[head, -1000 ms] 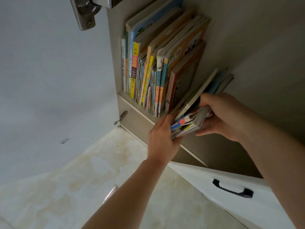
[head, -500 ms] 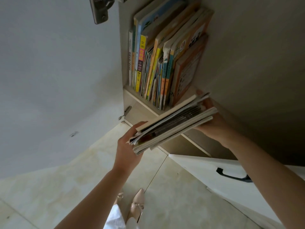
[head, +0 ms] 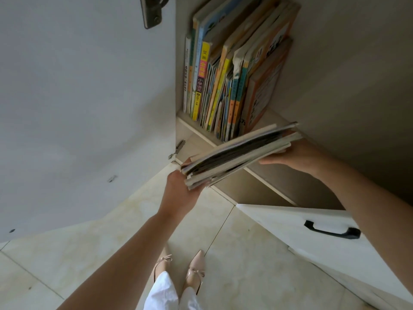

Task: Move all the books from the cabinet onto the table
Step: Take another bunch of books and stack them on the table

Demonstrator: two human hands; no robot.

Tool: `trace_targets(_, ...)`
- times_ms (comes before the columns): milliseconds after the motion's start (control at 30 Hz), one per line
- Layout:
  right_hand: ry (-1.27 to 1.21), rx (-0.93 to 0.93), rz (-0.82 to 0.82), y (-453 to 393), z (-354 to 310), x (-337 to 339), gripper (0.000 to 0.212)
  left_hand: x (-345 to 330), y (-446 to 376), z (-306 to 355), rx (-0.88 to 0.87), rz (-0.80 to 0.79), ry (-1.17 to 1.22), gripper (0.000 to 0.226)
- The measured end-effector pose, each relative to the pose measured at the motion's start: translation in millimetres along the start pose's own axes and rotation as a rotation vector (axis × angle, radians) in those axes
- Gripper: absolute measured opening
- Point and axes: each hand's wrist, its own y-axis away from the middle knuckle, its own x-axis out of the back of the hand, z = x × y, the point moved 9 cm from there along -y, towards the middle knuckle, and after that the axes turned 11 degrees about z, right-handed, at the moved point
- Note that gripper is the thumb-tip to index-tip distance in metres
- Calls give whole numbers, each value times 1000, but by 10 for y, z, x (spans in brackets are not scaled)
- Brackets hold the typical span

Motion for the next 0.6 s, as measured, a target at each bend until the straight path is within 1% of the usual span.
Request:
trace_targets(67, 16, -48, 7, -53, 39, 29, 56, 28, -44, -35, 90, -25, 45, 42)
trace_targets(167, 4, -93, -50, -17, -54, -62, 46, 80, -75, -37, 289, -139, 253, 45)
trace_targets(233, -52, -118, -88, 112, -206, -144, 41, 149, -34, 51, 392, -236, 377, 47)
trace_targets(300, -151, -156, -91, 273, -350, -191, 37, 261, 32, 189, 476, -295, 442, 57)
trace_targets(367, -261, -215, -80, 453, -430, -219, 33, 387, 134, 269, 587, -274, 512, 69)
trace_targets(433, -369, -286, -62, 660, -514, -254, 22, 544, 268, 388, 681, -203, 583, 66)
trace_targets(500, -433, -337, -42, 862, -570, -302, 18, 677, 442, 543, 752, -135, 634, 60)
trace_targets(567, -447, -361, -13, 1064, -660, -337, 21, 808, 644, 758, 767, -70, 637, 59)
trace_targets(600, -451, -359, 1, 1161, -726, -346, 24, 883, 762, 868, 755, -28, 600, 63)
